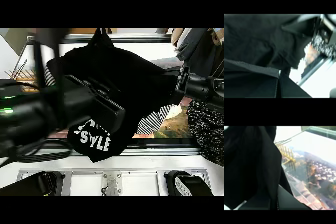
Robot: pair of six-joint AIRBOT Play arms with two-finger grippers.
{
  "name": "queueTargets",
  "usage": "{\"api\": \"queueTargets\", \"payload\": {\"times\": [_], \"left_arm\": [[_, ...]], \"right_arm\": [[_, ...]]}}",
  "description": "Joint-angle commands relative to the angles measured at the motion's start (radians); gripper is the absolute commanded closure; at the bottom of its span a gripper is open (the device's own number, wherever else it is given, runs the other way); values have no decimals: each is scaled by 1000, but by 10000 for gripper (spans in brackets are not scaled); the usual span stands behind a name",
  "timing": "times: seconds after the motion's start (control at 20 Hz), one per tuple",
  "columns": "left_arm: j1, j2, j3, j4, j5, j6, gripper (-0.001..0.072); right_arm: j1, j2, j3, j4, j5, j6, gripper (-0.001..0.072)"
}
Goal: Fold the clothes and pants, and hang the long-sleeved shirts on hangers.
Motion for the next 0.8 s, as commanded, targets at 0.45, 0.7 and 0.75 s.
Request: {"api": "queueTargets", "payload": {"times": [0.45,0.7,0.75], "left_arm": [[122,77,23,6,-80,2,159],[232,121,23,5,-80,3,247],[248,122,23,5,-80,3,442]], "right_arm": [[-3,37,3,7,-105,-43,705],[-4,106,8,-154,-305,-28,705],[-11,126,9,-217,-356,8,705]]}}
